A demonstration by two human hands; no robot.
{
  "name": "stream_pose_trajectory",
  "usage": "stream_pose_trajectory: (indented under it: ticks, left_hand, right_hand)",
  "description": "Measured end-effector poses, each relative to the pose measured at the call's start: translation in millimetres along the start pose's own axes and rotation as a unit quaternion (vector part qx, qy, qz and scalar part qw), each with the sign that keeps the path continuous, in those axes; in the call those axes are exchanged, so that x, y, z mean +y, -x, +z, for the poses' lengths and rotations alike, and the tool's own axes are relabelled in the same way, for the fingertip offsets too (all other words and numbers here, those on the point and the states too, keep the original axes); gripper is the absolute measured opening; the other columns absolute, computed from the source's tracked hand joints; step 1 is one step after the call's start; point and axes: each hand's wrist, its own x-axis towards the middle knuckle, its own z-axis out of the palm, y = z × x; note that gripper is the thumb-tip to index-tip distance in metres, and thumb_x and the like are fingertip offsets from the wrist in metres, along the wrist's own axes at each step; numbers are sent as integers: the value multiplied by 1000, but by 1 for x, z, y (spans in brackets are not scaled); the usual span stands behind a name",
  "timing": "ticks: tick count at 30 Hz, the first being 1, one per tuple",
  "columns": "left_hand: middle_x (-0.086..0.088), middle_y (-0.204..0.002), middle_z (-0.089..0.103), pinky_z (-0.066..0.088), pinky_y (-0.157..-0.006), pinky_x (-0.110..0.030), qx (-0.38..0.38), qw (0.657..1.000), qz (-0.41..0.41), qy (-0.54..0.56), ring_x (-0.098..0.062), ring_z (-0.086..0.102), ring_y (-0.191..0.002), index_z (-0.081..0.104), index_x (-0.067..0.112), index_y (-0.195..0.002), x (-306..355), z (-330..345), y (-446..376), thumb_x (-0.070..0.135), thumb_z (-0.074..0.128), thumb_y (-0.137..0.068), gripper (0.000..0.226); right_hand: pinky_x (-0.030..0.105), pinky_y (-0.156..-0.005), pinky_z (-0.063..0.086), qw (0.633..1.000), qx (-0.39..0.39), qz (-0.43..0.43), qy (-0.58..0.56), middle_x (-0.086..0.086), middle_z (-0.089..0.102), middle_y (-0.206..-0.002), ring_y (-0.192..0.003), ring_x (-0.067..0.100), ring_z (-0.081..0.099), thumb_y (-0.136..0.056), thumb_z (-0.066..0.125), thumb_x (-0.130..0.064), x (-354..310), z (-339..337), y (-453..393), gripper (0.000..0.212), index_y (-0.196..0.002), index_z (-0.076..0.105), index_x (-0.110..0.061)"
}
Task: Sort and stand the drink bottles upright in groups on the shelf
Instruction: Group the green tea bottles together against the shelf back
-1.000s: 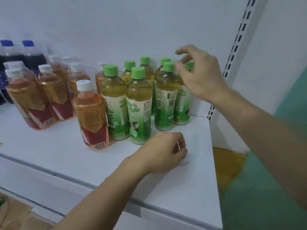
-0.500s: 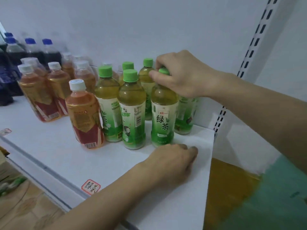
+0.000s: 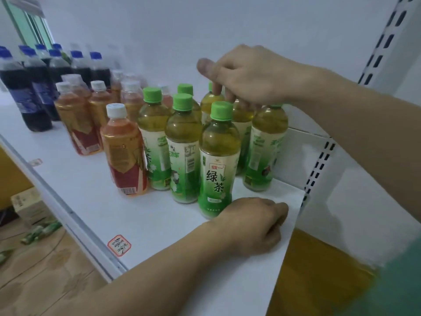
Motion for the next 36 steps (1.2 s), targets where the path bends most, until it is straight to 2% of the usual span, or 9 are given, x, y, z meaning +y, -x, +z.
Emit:
stream_pose_trajectory:
  ticks: [3, 7, 14, 18, 22, 25, 29, 32, 36]
  left_hand:
    - [-4, -85, 58, 49, -59, -40, 6, 1000, 6, 6, -23, 51, -69, 55, 15, -102, -1, -1, 0, 23, 57, -95, 11]
    - [-5, -88, 58, 48, -60, -40, 15, 1000, 15, 13, -24, 52, -71, 55, 13, -102, -2, -2, 4, 21, 56, -96, 10]
    - [-5, -89, 57, 47, -62, -40, 21, 1000, 8, 17, -26, 52, -75, 55, 13, -103, -5, -3, 8, 20, 55, -97, 10]
    - [-5, -88, 56, 48, -64, -40, 17, 1000, 6, 14, -26, 52, -74, 54, 14, -102, -4, -4, 8, 22, 55, -98, 10]
    - [-5, -88, 55, 47, -63, -40, 12, 1000, 7, 11, -24, 51, -73, 54, 14, -103, -4, -5, 8, 23, 54, -99, 11]
    - [-3, -87, 54, 45, -62, -38, 15, 1000, 9, 15, -25, 51, -73, 54, 13, -104, -4, -5, 8, 22, 54, -98, 11]
    - [-4, -89, 55, 46, -63, -38, 14, 1000, 16, 16, -25, 51, -75, 53, 15, -105, -5, -3, 9, 23, 53, -98, 11]
    - [-4, -89, 56, 47, -64, -40, 15, 1000, 22, 17, -23, 51, -75, 53, 16, -104, -6, -2, 8, 23, 52, -98, 10]
    - [-3, -89, 56, 47, -64, -41, 17, 1000, 21, 14, -24, 50, -74, 52, 16, -104, -6, -1, 8, 24, 52, -98, 10]
  right_hand:
    - [32, -69, 44, 996, 43, -10, 81, 4, 71, -106, -82, 20, 65, -102, 44, -56, 10, 6, -42, 47, -111, 68, -17]
    - [38, -88, 49, 980, -33, -23, 195, 10, 66, -123, -111, 31, 59, -97, 59, -44, 19, 29, -81, 32, -118, 68, -22]
    - [38, -90, 54, 980, -58, -20, 190, 5, 69, -111, -101, 26, 60, -90, 72, -32, 27, 33, -98, 5, -93, 72, -28]
    - [29, -76, 46, 989, -28, -15, 146, 8, 68, -105, -95, 24, 60, -90, 72, -23, 32, 37, -98, 8, -97, 77, -22]
    - [29, -76, 46, 991, -13, -11, 133, 13, 68, -112, -101, 28, 64, -91, 73, -20, 29, 42, -98, 11, -100, 78, -20]
    - [31, -78, 49, 989, -29, -4, 144, 9, 66, -107, -100, 29, 64, -90, 73, -25, 28, 38, -95, 11, -101, 75, -23]
    - [40, -90, 50, 987, -19, 4, 159, 5, 59, -107, -109, 30, 60, -92, 68, -45, 34, 21, -85, 39, -122, 60, -22]
    - [38, -77, 45, 976, 11, -6, 215, 9, 63, -111, -102, 32, 58, -91, 64, -54, 44, 8, -70, 40, -111, 61, -19]
    - [36, -84, 48, 969, -83, 0, 231, 6, 65, -117, -103, 28, 56, -93, 65, -49, 51, 8, -50, 25, -105, 67, -28]
